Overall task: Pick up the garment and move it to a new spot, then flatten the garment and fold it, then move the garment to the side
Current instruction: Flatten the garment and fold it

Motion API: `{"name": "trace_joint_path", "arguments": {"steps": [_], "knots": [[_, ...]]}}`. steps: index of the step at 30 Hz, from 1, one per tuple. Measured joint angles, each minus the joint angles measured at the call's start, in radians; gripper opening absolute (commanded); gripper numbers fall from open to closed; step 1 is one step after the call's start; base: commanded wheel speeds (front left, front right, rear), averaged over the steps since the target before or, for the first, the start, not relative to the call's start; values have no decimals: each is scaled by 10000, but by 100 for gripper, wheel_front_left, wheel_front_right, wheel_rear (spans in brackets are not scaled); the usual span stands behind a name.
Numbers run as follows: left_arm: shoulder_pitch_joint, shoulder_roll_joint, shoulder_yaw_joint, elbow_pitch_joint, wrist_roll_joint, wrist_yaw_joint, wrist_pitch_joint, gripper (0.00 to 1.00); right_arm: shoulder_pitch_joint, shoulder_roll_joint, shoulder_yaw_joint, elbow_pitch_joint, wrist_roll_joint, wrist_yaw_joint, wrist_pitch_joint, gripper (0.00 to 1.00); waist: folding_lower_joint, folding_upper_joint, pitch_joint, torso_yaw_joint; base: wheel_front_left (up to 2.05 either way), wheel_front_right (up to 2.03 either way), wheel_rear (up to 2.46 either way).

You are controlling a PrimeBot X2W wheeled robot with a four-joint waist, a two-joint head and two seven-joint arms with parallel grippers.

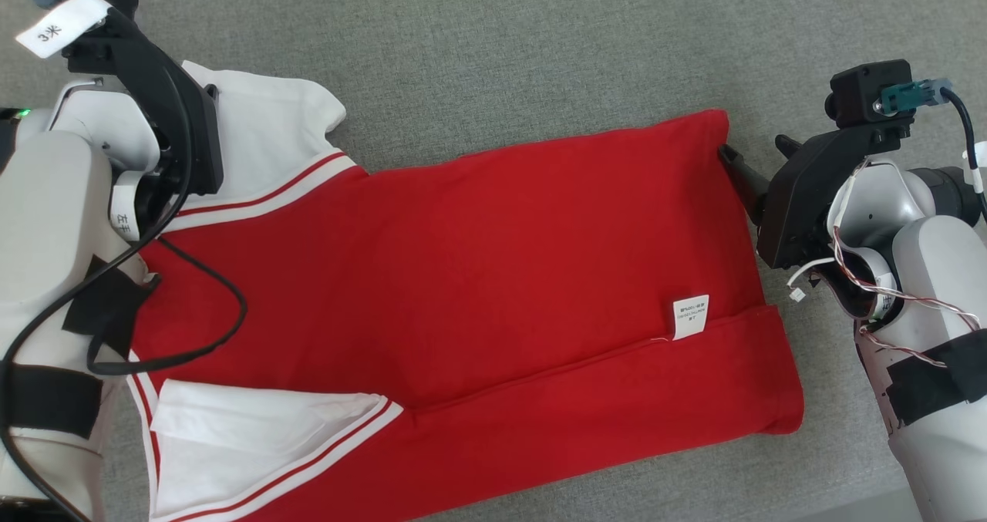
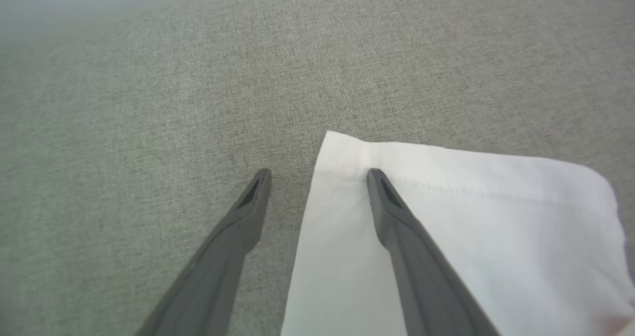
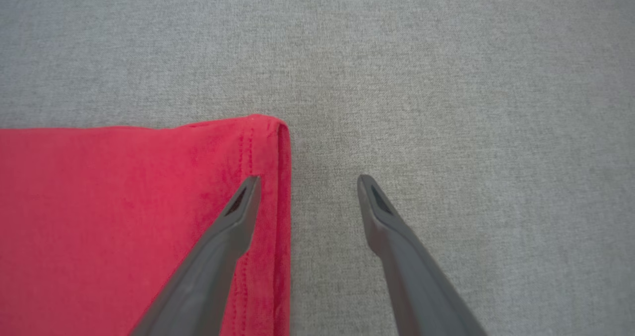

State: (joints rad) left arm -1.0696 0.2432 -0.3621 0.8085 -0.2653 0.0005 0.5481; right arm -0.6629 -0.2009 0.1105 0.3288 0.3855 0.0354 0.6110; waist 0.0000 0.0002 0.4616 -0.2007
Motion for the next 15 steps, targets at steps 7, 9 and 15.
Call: {"name": "trace_joint_path", "arguments": {"steps": [7,9,15], "knots": [[-95,-148,-48,284,2,-10,-157,39,-37,-2,-4,161,0,0,-36,100,0,-1,-10,25,0,0,0],[-154,-230,-67,380,2,-10,-209,36,-58,-4,-12,259,0,0,-36,100,0,-1,-2,38,0,0,0],[-252,-368,-132,477,12,-10,-313,45,-437,0,-125,374,15,0,-142,100,0,-1,54,108,0,0,0]]}}
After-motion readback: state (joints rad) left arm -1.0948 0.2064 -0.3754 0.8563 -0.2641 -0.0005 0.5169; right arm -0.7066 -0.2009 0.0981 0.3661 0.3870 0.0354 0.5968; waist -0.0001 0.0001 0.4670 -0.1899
